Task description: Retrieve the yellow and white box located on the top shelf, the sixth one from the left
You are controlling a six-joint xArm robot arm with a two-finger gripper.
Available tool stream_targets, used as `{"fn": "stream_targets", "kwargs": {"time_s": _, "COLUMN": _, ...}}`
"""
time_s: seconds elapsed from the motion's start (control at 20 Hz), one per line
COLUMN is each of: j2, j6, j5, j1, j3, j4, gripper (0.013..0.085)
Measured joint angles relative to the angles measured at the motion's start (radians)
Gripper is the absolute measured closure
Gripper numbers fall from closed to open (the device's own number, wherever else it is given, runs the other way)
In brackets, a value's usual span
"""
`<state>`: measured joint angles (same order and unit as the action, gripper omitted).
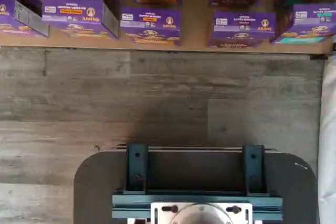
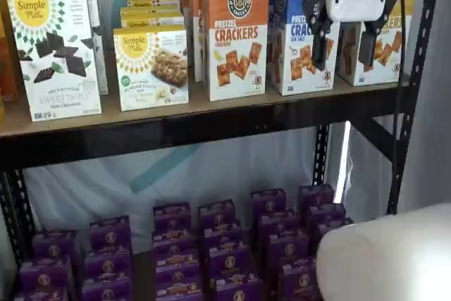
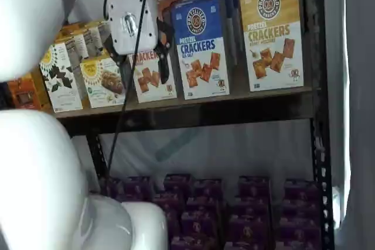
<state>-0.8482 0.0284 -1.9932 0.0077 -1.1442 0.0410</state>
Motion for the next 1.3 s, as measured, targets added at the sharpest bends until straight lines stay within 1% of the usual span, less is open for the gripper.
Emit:
{"fn": "stream_targets", "kwargs": {"time_s": 0.05, "j2": 0.003, "j6": -0.01, "j5": -0.007, "j1": -0.02, "j3": -0.002, "j4": 0.022, "gripper": 0.013}}
{"fn": "stream_targets", "kwargs": {"time_s": 0.1, "j2": 0.008, "j6": -0.028, "j5": -0.018, "j1": -0.058, "j3": -0.006, "j4": 0.063, "gripper": 0.013}}
{"fn": "stream_targets", "kwargs": {"time_s": 0.15, "j2": 0.008, "j6": -0.034, "j5": -0.02, "j1": -0.068, "j3": -0.005, "j4": 0.077, "gripper": 0.013}}
{"fn": "stream_targets", "kwargs": {"time_s": 0.3, "j2": 0.003, "j6": -0.035, "j5": -0.01, "j1": -0.067, "j3": 0.003, "j4": 0.075, "gripper": 0.013}}
{"fn": "stream_targets", "kwargs": {"time_s": 0.4, "j2": -0.005, "j6": -0.028, "j5": 0.014, "j1": -0.044, "j3": 0.014, "j4": 0.044, "gripper": 0.013}}
{"fn": "stream_targets", "kwargs": {"time_s": 0.5, "j2": -0.016, "j6": -0.018, "j5": 0.051, "j1": -0.012, "j3": 0.031, "j4": -0.009, "gripper": 0.013}}
{"fn": "stream_targets", "kwargs": {"time_s": 0.55, "j2": -0.021, "j6": -0.019, "j5": 0.082, "j1": -0.003, "j3": 0.044, "j4": -0.04, "gripper": 0.013}}
{"fn": "stream_targets", "kwargs": {"time_s": 0.6, "j2": -0.026, "j6": -0.024, "j5": 0.108, "j1": -0.004, "j3": 0.055, "j4": -0.057, "gripper": 0.013}}
{"fn": "stream_targets", "kwargs": {"time_s": 0.65, "j2": -0.031, "j6": -0.036, "j5": 0.138, "j1": -0.016, "j3": 0.067, "j4": -0.067, "gripper": 0.013}}
{"fn": "stream_targets", "kwargs": {"time_s": 0.75, "j2": -0.035, "j6": -0.064, "j5": 0.189, "j1": -0.043, "j3": 0.085, "j4": -0.081, "gripper": 0.013}}
{"fn": "stream_targets", "kwargs": {"time_s": 0.9, "j2": -0.021, "j6": -0.143, "j5": 0.268, "j1": -0.133, "j3": 0.101, "j4": -0.069, "gripper": 0.013}}
{"fn": "stream_targets", "kwargs": {"time_s": 1.0, "j2": -0.014, "j6": -0.184, "j5": 0.314, "j1": -0.178, "j3": 0.107, "j4": -0.063, "gripper": 0.013}}
{"fn": "stream_targets", "kwargs": {"time_s": 1.05, "j2": -0.004, "j6": -0.218, "j5": 0.348, "j1": -0.216, "j3": 0.109, "j4": -0.057, "gripper": 0.013}}
{"fn": "stream_targets", "kwargs": {"time_s": 1.1, "j2": 0.002, "j6": -0.237, "j5": 0.372, "j1": -0.236, "j3": 0.111, "j4": -0.058, "gripper": 0.013}}
{"fn": "stream_targets", "kwargs": {"time_s": 1.2, "j2": 0.025, "j6": -0.285, "j5": 0.424, "j1": -0.289, "j3": 0.104, "j4": -0.057, "gripper": 0.013}}
{"fn": "stream_targets", "kwargs": {"time_s": 1.3, "j2": 0.059, "j6": -0.342, "j5": 0.464, "j1": -0.352, "j3": 0.084, "j4": -0.041, "gripper": 0.013}}
